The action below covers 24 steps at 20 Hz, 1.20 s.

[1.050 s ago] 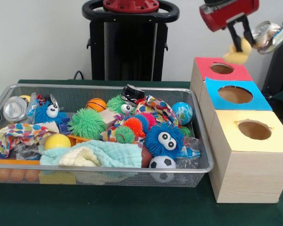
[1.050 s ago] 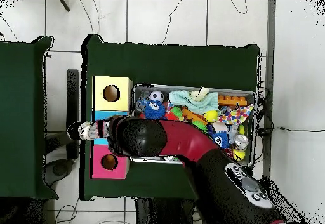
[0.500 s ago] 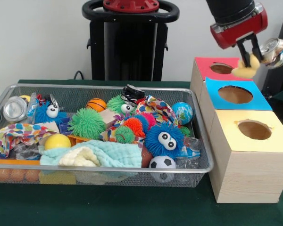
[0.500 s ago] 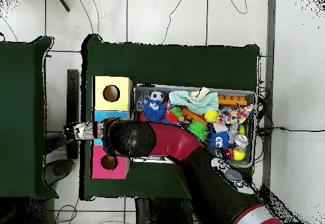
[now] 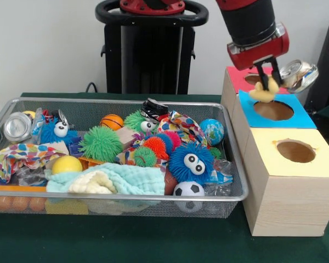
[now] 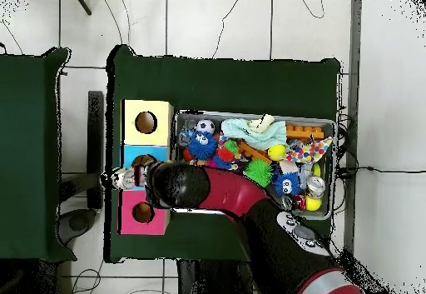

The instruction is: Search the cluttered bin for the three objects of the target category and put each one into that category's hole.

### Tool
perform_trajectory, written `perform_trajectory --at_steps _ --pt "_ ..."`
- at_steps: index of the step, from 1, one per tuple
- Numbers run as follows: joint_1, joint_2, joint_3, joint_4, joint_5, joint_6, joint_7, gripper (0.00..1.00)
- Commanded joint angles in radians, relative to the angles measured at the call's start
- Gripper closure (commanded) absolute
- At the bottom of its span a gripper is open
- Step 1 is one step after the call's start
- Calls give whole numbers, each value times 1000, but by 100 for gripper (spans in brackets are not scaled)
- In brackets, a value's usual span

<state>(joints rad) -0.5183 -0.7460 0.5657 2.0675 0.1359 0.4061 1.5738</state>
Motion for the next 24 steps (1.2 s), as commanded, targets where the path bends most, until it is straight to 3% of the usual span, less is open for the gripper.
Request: perform_trajectory --at_steps 1,14,24 --pt "51 96 -143 -123 -1 95 172 100" --pt "109 134 -198 -223 72 232 220 100" --pt "120 91 -212 -208 102 280 224 100"
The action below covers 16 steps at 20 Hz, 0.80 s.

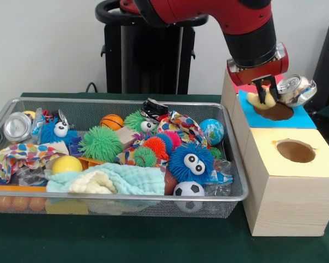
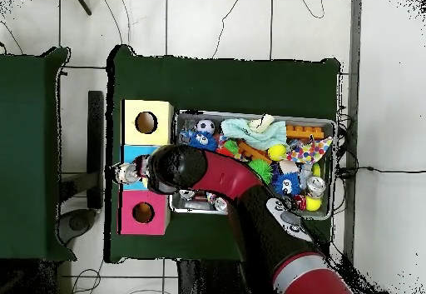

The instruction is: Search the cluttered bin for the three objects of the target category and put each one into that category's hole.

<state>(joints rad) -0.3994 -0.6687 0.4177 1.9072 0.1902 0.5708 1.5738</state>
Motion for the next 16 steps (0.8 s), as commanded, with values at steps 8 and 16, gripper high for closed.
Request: perform_trajectory --at_steps 8,16 --pt "29 -54 -84 2 65 148 244 100" --pt "47 -78 -89 30 86 167 241 100"
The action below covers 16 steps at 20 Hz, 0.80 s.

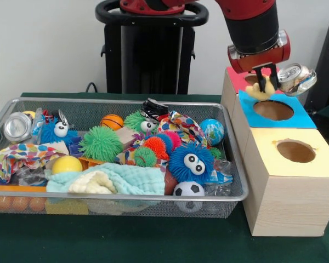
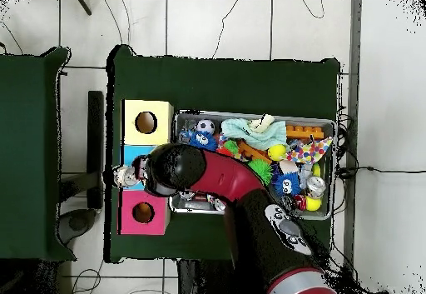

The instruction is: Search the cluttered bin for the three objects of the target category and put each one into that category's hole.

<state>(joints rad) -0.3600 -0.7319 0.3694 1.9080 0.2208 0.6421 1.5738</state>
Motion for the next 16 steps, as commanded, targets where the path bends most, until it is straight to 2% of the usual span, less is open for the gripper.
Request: perform_trajectory --at_steps 1,5,11,16 --pt "5 2 -48 21 49 111 234 100" --pt "-2 63 -74 -13 30 146 218 100" --pt "-1 20 -62 23 58 172 222 100" --pt "-1 70 -91 -2 35 164 219 100"
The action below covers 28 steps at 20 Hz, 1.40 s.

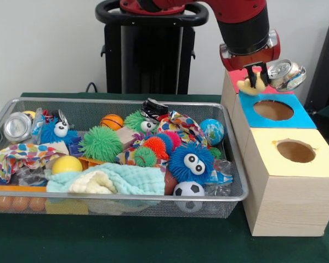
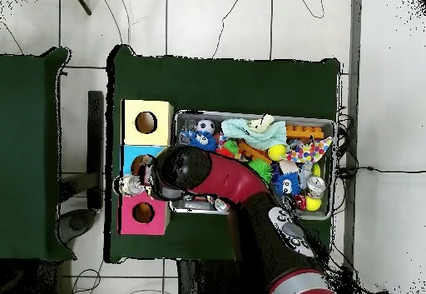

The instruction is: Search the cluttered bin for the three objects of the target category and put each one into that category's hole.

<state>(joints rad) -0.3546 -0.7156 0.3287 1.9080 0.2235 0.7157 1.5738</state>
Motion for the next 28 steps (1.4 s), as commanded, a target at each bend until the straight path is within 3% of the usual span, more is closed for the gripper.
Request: perform_trajectory --at_steps 1,7,23,28 --pt "-8 53 -51 4 33 89 217 100" --pt "-5 39 -52 23 40 99 211 100" --pt "33 -97 -34 116 131 175 250 100" --pt "42 -83 -40 128 143 145 236 100"
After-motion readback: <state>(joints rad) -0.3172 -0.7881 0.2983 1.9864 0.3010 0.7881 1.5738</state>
